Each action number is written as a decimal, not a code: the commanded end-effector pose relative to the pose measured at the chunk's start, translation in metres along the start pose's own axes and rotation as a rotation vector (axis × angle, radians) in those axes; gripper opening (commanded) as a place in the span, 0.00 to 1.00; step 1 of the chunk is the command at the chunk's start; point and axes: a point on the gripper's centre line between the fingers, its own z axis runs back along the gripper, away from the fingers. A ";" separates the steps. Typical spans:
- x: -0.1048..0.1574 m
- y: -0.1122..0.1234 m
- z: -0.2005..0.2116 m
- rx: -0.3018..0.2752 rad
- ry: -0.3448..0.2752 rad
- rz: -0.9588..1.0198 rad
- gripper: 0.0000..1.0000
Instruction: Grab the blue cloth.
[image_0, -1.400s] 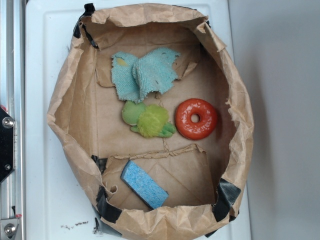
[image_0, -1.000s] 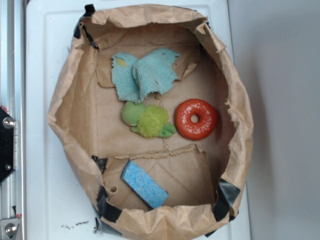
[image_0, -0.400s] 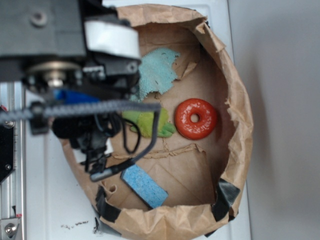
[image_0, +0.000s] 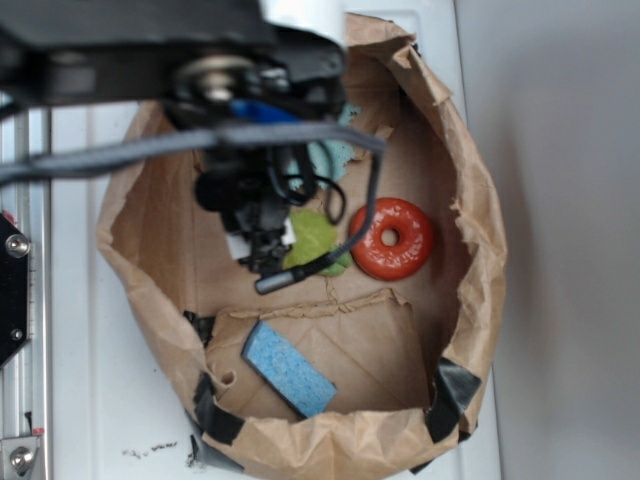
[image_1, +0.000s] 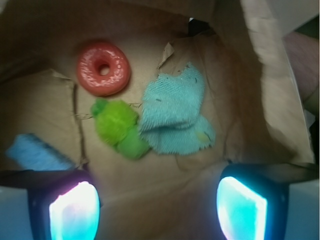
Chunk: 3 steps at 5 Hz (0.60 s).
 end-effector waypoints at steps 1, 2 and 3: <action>0.025 0.007 -0.020 0.038 0.028 -0.021 1.00; 0.033 0.004 -0.029 0.029 0.073 -0.003 1.00; 0.044 0.003 -0.037 0.048 0.072 -0.015 1.00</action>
